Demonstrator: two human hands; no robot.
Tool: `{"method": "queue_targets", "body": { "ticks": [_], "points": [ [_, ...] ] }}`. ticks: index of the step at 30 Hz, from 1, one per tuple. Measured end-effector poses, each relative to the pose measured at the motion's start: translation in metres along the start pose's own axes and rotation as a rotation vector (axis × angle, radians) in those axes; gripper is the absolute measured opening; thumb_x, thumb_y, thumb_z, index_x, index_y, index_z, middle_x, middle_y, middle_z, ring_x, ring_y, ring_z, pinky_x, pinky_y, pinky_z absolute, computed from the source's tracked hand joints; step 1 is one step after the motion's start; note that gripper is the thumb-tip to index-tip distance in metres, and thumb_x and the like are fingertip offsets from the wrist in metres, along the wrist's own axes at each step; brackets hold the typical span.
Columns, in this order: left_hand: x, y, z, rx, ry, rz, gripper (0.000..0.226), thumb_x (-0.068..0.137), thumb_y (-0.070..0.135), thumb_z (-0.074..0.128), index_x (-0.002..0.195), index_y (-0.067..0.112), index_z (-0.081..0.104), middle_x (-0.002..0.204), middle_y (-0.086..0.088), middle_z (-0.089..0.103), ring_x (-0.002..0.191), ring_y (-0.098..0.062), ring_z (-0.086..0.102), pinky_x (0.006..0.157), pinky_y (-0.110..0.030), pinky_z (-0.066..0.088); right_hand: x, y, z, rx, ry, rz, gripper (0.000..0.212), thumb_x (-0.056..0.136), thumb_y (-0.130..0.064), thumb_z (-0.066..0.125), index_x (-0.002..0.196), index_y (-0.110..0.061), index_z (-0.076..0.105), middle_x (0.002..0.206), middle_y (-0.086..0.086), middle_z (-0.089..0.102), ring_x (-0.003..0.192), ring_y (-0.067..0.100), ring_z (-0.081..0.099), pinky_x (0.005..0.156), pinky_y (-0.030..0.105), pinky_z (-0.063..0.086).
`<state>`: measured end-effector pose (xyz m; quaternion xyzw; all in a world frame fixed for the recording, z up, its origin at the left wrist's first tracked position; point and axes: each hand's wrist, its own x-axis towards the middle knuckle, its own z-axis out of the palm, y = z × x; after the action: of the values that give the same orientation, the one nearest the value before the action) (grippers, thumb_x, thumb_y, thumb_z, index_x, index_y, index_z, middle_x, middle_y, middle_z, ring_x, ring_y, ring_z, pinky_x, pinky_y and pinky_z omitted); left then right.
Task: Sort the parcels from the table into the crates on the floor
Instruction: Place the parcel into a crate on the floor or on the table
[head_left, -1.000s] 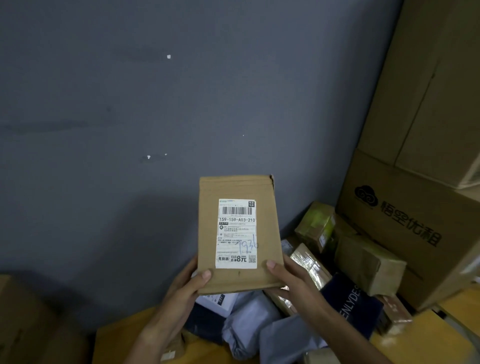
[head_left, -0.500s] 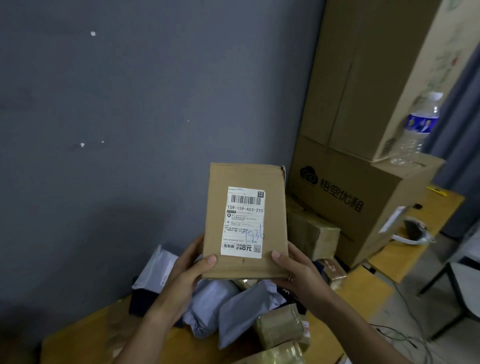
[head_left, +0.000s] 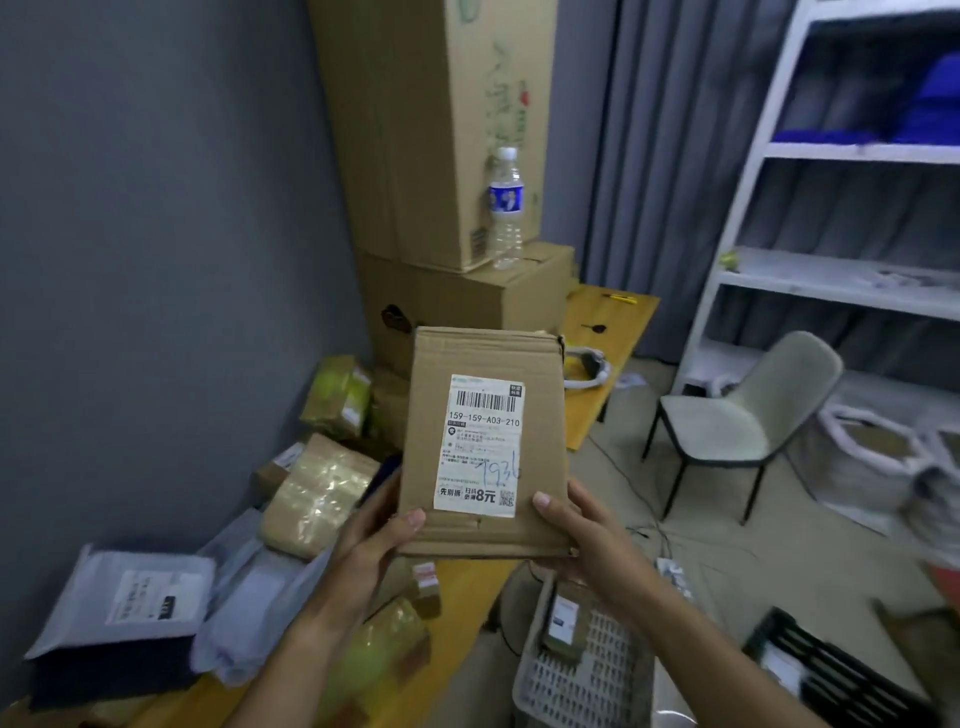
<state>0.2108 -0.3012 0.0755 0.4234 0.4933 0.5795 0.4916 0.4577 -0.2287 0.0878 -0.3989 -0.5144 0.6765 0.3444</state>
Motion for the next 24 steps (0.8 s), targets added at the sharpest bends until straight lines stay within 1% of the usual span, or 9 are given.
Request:
{"method": "queue_targets", "body": {
  "ticks": [3,5,6,9,11,14,18,20,24],
  "points": [
    [0.004,-0.015,0.061,-0.018,-0.109,0.000,0.092,0.062,0.051,0.089,0.142,0.022,0.054,0.133,-0.010,0.066,0.126,-0.031,0.060,0.107,-0.052,0.043,-0.039,0.000,-0.053,0.040,0.104,-0.042,0.062,0.082,-0.038,0.072,0.141,-0.026,0.056,0.127,0.000,0.071,0.115,0.023,0.069,0.085,0.040,0.059],
    [0.005,-0.024,0.099,-0.032,-0.180,0.012,0.080,0.072,0.044,0.081,0.143,0.023,0.052,0.135,-0.008,0.065,0.126,-0.029,0.060,0.105,-0.048,0.045,-0.060,0.001,-0.085,0.043,0.170,-0.054,0.059,0.085,-0.038,0.073,0.141,-0.026,0.056,0.127,0.002,0.071,0.114,0.024,0.070,0.085,0.041,0.059],
    [0.006,-0.027,0.116,-0.032,-0.211,0.017,0.072,0.079,0.038,0.075,0.145,0.022,0.050,0.136,-0.008,0.064,0.127,-0.028,0.060,0.104,-0.046,0.047,-0.069,0.002,-0.098,0.036,0.193,-0.056,0.058,0.086,-0.040,0.075,0.140,-0.027,0.056,0.127,0.002,0.071,0.112,0.022,0.071,0.082,0.039,0.060],
    [0.010,-0.038,0.154,-0.056,-0.268,0.005,0.056,0.092,0.019,0.062,0.146,0.017,0.047,0.136,-0.010,0.064,0.125,-0.028,0.061,0.094,-0.033,0.056,-0.089,0.002,-0.128,0.009,0.254,-0.064,0.053,0.086,-0.041,0.072,0.135,-0.030,0.059,0.120,-0.001,0.074,0.098,0.013,0.074,0.067,0.022,0.058],
    [0.017,-0.045,0.170,-0.069,-0.293,-0.027,0.055,0.092,0.016,0.060,0.145,0.017,0.048,0.133,-0.011,0.065,0.121,-0.029,0.064,0.088,-0.029,0.057,-0.094,0.005,-0.142,-0.001,0.280,-0.062,0.055,0.084,-0.040,0.066,0.137,-0.028,0.058,0.115,-0.005,0.076,0.095,0.010,0.075,0.066,0.019,0.057],
    [0.035,-0.057,0.183,-0.068,-0.318,-0.092,0.061,0.086,0.026,0.067,0.144,0.022,0.048,0.130,-0.008,0.068,0.118,-0.026,0.066,0.086,-0.029,0.058,-0.087,0.019,-0.161,0.017,0.329,-0.015,0.057,0.084,-0.041,0.065,0.138,-0.026,0.058,0.114,-0.007,0.076,0.096,0.009,0.074,0.068,0.022,0.058],
    [0.072,-0.084,0.190,-0.041,-0.348,-0.186,0.096,0.064,0.053,0.087,0.145,0.028,0.044,0.134,-0.005,0.065,0.122,-0.024,0.064,0.099,-0.042,0.053,-0.061,0.041,-0.180,0.061,0.398,0.078,0.059,0.077,-0.051,0.067,0.131,-0.027,0.063,0.110,-0.007,0.076,0.100,0.014,0.073,0.072,0.031,0.058],
    [0.094,-0.101,0.192,-0.038,-0.339,-0.223,0.087,0.064,0.048,0.086,0.141,0.030,0.049,0.131,-0.004,0.067,0.120,-0.022,0.065,0.099,-0.041,0.053,-0.039,0.053,-0.191,0.066,0.426,0.120,0.061,0.076,-0.054,0.067,0.132,-0.028,0.062,0.113,-0.005,0.075,0.103,0.017,0.072,0.073,0.033,0.058],
    [0.142,-0.138,0.196,-0.058,-0.338,-0.295,0.072,0.062,0.040,0.081,0.129,0.032,0.058,0.121,0.001,0.073,0.109,-0.017,0.070,0.080,-0.026,0.057,0.013,0.074,-0.215,0.080,0.448,0.215,0.071,0.077,-0.056,0.070,0.142,-0.032,0.053,0.128,0.000,0.067,0.113,0.024,0.066,0.079,0.040,0.059]
  ]
}}
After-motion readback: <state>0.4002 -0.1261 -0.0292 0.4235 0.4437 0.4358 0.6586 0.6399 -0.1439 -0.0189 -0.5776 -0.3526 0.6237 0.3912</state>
